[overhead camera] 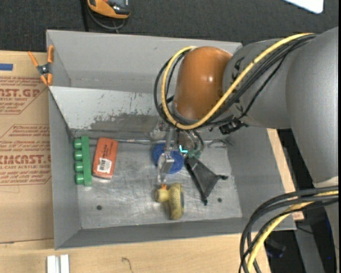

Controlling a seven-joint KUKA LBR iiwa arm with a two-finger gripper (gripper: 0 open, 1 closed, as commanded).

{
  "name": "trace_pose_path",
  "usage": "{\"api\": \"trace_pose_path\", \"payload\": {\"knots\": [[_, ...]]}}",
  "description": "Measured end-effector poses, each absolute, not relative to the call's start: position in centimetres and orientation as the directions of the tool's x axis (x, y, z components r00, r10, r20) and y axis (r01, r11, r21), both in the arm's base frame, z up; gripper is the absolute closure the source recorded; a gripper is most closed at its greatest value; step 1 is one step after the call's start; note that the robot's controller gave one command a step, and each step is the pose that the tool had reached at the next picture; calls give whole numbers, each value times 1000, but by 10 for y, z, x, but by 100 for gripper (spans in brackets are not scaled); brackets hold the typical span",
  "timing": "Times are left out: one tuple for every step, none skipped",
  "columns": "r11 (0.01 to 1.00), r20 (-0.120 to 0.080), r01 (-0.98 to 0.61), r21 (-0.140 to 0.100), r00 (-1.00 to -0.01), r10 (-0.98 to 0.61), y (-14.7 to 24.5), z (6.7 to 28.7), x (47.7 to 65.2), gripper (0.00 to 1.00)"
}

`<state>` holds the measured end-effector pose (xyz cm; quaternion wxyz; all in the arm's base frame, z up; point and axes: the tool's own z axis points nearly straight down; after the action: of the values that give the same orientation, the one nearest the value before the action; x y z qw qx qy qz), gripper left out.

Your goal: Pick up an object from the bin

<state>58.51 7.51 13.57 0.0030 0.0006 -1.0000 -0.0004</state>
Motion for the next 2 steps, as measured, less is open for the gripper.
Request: {"api": "trace_pose_path", "payload": {"knots": [[1000, -1, 0, 1, -1000, 0, 75, 140, 587, 0], [992, -34, -124, 0, -992, -124, 6, 78, 563, 100]]}}
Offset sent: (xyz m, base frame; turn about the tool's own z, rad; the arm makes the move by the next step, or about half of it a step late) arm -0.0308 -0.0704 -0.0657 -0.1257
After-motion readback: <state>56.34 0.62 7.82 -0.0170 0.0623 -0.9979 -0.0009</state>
